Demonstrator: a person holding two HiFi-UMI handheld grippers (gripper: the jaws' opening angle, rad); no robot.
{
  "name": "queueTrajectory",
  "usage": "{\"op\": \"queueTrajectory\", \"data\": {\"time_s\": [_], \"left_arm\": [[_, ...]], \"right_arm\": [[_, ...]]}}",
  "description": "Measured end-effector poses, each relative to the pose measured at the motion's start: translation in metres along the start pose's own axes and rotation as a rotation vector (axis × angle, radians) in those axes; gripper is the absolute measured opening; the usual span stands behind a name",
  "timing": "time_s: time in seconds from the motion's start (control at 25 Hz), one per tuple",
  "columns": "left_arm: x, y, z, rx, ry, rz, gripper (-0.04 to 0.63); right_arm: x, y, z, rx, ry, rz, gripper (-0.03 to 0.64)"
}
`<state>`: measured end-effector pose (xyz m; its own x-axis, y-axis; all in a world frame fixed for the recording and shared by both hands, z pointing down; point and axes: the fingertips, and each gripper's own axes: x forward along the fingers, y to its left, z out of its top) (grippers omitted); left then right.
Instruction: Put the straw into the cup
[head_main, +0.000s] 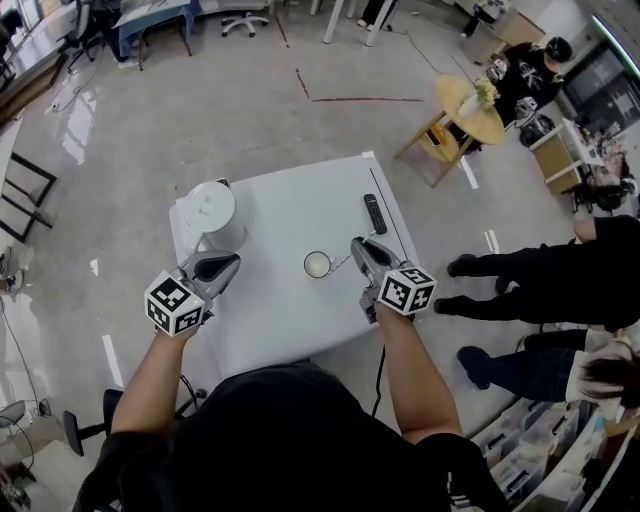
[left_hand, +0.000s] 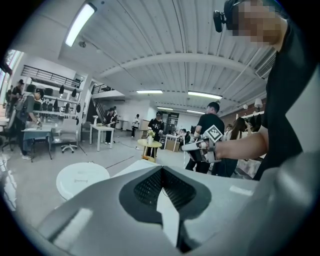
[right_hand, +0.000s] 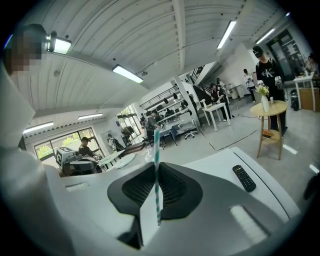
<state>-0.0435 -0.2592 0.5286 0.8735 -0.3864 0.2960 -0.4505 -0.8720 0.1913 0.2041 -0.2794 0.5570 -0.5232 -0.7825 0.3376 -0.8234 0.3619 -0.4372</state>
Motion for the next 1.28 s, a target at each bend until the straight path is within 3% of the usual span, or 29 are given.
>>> {"op": "queueTrajectory", "data": {"time_s": [1.28], "left_arm": [[0.016, 0.014, -0.048, -0.104, 0.071, 0.052, 0.000]], "right_arm": [[0.057, -0.049, -0.070, 0.055, 0.124, 0.006, 0.054]]}}
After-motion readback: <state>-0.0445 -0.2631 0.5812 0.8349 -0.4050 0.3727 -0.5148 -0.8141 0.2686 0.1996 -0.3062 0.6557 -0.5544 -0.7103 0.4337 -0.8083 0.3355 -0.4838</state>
